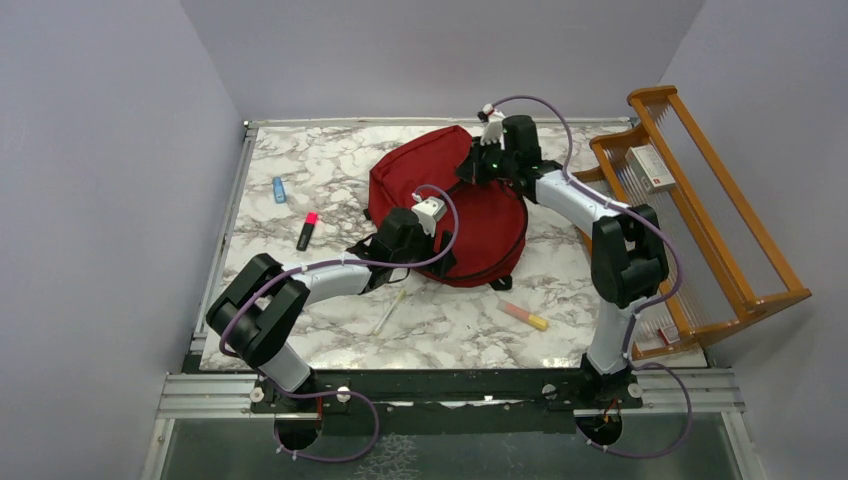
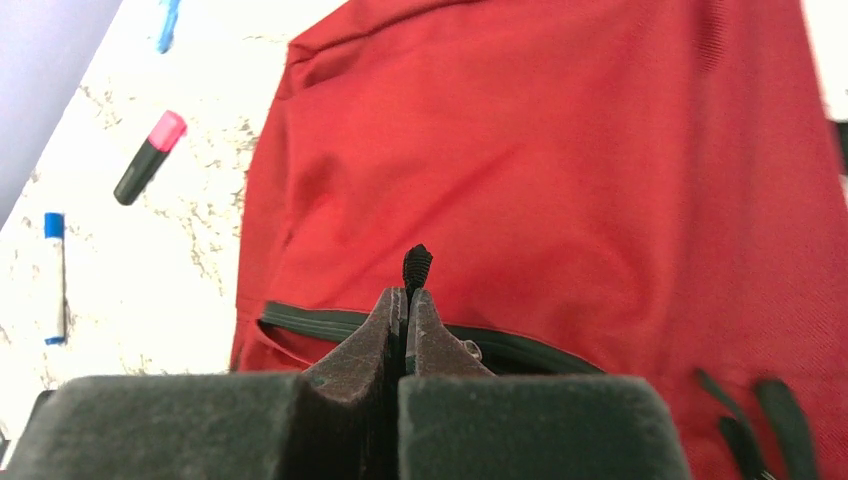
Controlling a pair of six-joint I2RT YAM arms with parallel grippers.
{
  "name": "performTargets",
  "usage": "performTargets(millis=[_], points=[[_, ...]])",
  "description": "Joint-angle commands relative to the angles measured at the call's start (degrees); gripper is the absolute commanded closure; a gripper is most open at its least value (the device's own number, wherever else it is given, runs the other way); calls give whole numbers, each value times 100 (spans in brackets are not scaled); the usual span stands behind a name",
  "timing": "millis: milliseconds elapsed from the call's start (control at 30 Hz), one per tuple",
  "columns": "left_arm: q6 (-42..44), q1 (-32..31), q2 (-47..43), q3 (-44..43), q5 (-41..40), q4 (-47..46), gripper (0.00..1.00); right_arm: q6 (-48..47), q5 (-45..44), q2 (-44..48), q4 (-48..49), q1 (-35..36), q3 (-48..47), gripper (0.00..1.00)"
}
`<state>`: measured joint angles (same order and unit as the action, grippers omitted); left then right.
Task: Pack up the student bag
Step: Unzip the student bag at the center of the board.
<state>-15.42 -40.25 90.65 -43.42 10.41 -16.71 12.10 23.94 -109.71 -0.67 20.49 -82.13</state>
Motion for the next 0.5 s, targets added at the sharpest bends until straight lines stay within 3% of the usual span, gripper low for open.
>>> performTargets(millis=[0,467], points=[[-40,-26,72,17,-114,-138,23,-50,-10,-158,80,495,-405,99],[-19,-22,109,166,-72,-316,23,242,756,-931,-216,1543,-989,99]])
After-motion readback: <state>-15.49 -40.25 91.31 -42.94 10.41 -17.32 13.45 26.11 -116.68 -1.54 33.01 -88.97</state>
